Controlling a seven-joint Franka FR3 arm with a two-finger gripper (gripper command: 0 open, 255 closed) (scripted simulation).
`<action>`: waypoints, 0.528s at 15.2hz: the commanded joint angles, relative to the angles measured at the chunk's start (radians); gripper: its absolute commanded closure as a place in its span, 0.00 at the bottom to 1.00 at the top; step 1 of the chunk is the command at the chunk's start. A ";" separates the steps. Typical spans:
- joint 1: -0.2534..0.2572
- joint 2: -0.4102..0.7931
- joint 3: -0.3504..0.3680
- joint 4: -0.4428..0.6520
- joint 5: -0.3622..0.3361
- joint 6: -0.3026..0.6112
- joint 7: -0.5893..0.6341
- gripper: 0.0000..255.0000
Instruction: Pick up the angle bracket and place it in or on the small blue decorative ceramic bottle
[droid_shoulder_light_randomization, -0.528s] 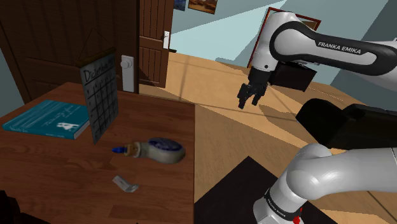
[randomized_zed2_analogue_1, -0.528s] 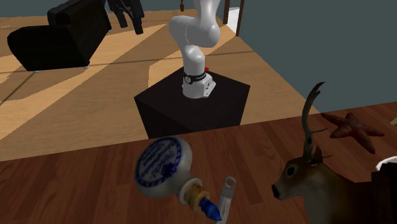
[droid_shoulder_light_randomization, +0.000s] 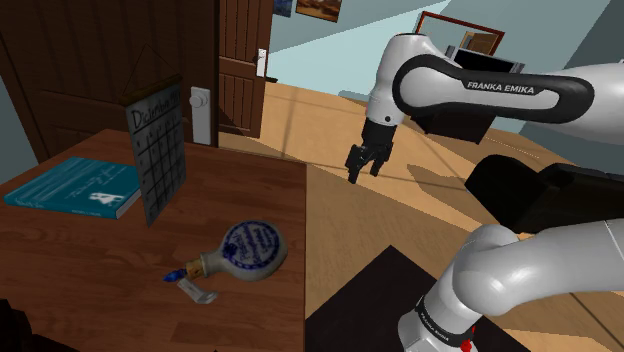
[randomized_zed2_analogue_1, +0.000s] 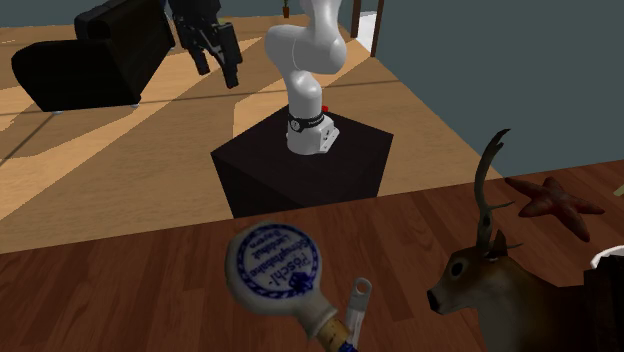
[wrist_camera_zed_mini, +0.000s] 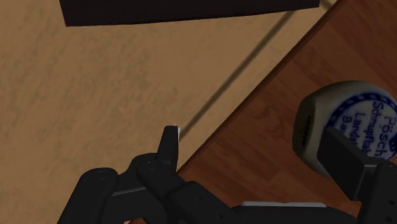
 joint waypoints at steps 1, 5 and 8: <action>0.021 0.036 0.033 -0.013 0.020 0.053 0.023 0.00; 0.056 0.129 0.094 -0.013 0.050 0.153 0.064 0.00; 0.079 0.208 0.139 -0.001 0.064 0.226 0.095 0.00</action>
